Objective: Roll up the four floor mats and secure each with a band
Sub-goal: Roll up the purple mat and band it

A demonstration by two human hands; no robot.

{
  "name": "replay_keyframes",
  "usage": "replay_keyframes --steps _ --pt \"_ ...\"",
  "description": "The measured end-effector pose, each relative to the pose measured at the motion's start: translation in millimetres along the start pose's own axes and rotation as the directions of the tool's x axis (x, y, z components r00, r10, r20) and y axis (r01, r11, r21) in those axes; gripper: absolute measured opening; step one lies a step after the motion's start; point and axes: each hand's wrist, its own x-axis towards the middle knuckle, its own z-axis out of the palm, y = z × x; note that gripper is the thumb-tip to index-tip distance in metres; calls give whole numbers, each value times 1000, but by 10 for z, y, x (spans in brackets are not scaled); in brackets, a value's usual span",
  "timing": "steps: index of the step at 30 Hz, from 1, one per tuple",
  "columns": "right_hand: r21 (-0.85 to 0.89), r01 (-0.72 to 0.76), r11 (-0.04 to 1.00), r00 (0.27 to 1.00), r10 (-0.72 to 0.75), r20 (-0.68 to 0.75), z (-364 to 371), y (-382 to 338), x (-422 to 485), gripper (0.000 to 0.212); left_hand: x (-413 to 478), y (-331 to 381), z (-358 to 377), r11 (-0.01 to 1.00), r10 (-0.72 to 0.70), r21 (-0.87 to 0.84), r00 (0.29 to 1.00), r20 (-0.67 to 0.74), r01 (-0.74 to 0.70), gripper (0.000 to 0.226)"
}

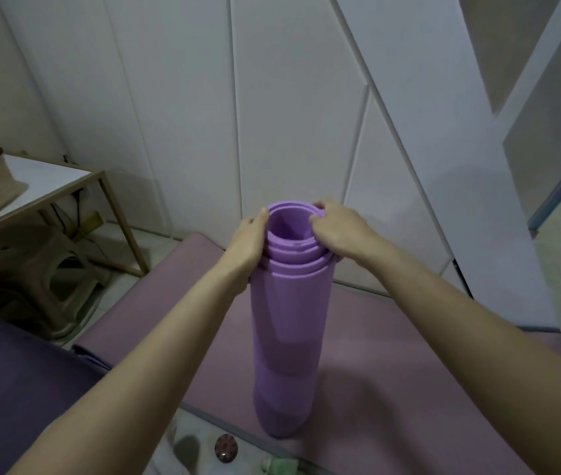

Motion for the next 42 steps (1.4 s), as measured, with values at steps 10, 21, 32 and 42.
replay_keyframes --steps 10,21,32,42 --pt "-60 -181 982 983 182 14 227 470 -22 56 119 -307 388 997 -74 19 997 33 74 62" --pt "89 -124 988 992 120 47 42 639 -129 40 41 -122 523 999 -52 -3 994 99 52 36" --pt "-7 -92 996 992 93 85 113 648 -86 59 140 -189 490 1000 -8 -6 988 152 9 43" --pt "-43 -258 965 963 261 63 292 495 -262 69 123 -312 363 994 80 -66 993 -92 -86 58"
